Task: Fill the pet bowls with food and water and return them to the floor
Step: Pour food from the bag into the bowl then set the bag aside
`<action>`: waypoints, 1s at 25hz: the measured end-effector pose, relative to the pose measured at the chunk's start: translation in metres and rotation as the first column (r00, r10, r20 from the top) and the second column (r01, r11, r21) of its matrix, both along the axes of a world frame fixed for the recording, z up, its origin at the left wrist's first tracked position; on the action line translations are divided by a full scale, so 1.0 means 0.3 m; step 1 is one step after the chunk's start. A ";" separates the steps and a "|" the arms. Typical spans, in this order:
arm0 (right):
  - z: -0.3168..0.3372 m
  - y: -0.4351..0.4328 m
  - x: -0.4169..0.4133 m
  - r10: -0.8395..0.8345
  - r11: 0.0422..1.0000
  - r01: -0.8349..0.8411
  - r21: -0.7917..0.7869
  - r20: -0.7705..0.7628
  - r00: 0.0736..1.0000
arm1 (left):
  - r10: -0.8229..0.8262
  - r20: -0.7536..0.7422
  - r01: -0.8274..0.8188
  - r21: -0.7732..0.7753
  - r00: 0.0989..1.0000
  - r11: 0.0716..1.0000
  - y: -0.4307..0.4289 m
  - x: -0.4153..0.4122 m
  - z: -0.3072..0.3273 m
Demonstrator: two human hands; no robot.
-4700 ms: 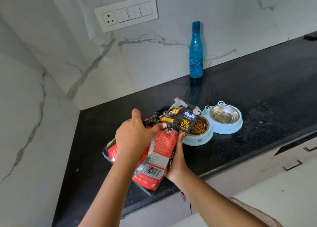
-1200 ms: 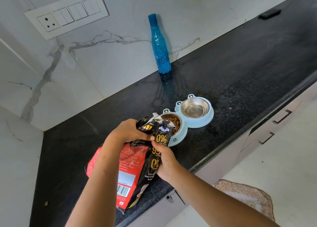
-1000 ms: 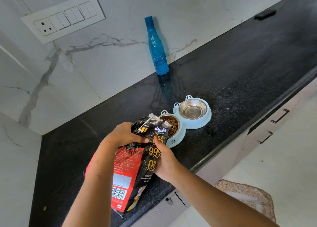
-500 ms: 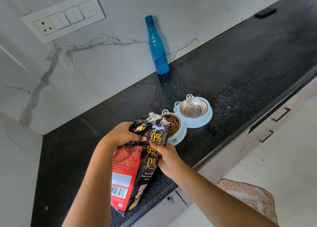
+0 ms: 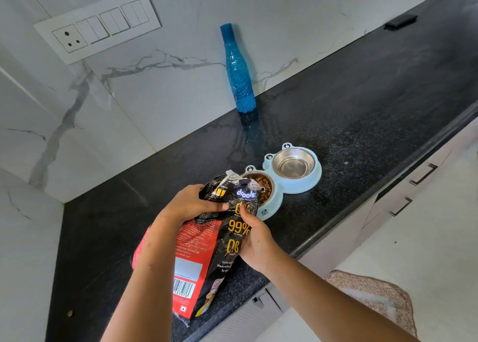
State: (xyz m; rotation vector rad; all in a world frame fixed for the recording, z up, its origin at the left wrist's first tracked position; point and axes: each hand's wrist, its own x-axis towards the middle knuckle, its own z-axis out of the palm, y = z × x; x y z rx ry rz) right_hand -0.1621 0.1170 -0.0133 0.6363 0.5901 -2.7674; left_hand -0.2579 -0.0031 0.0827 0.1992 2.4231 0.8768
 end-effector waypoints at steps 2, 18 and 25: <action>0.000 0.003 -0.007 0.025 0.999 -0.025 -0.027 0.004 1.000 | 0.005 -0.019 -0.005 -0.012 1.000 1.000 0.001 -0.001 -0.006; 0.022 0.003 -0.029 -0.012 0.990 0.011 0.140 0.009 1.000 | 0.013 -0.097 -0.005 0.078 0.995 0.997 -0.036 -0.002 -0.041; 0.025 0.001 -0.026 -0.013 0.996 0.006 0.090 0.068 0.998 | 0.029 -0.083 -0.024 0.065 0.996 0.998 -0.029 0.000 -0.045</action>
